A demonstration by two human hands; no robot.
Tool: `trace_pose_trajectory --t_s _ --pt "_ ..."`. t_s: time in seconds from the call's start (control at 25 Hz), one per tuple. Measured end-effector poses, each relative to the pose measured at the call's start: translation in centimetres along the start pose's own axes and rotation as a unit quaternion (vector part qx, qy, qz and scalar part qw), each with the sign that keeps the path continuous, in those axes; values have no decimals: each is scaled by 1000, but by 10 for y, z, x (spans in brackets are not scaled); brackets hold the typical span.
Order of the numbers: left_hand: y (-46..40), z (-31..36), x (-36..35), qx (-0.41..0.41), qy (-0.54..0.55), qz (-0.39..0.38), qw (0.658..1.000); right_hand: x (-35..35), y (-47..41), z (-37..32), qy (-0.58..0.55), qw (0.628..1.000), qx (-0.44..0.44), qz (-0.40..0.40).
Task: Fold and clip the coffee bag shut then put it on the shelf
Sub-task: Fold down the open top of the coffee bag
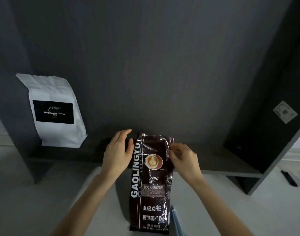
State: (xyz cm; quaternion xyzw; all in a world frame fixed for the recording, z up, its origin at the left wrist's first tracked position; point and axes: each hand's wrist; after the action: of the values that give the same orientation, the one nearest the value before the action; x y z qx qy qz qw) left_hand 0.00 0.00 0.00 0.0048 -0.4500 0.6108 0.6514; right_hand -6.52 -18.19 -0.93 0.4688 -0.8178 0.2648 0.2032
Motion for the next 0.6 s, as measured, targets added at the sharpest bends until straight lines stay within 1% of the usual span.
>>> trace_pose_trajectory --t_s 0.08,0.16,0.28,0.44,0.6 --pt "4 -4 -7 12 15 11 1000 -5 2 5 -13 1000 -20 0" --pt "13 -8 -16 20 19 -2 1000 -12 9 12 -7 999 -37 -18" --pt "19 -15 -24 40 44 -16 998 -20 15 17 -53 996 -65 -41" --pt "24 -19 -27 58 62 -34 996 -23 19 15 -97 991 -74 -49" --pt "30 -13 -24 47 84 0 995 -23 25 12 -111 991 -77 -25"
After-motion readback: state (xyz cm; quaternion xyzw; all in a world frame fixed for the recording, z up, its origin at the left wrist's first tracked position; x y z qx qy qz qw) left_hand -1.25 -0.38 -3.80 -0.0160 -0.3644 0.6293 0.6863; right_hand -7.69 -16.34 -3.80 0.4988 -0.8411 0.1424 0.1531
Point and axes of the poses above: each hand's wrist, its own y-axis away from the middle knuckle, its own x-axis out of the back of the hand, z = x × y, and after that the axes turned 5 degrees about -x, right-handed
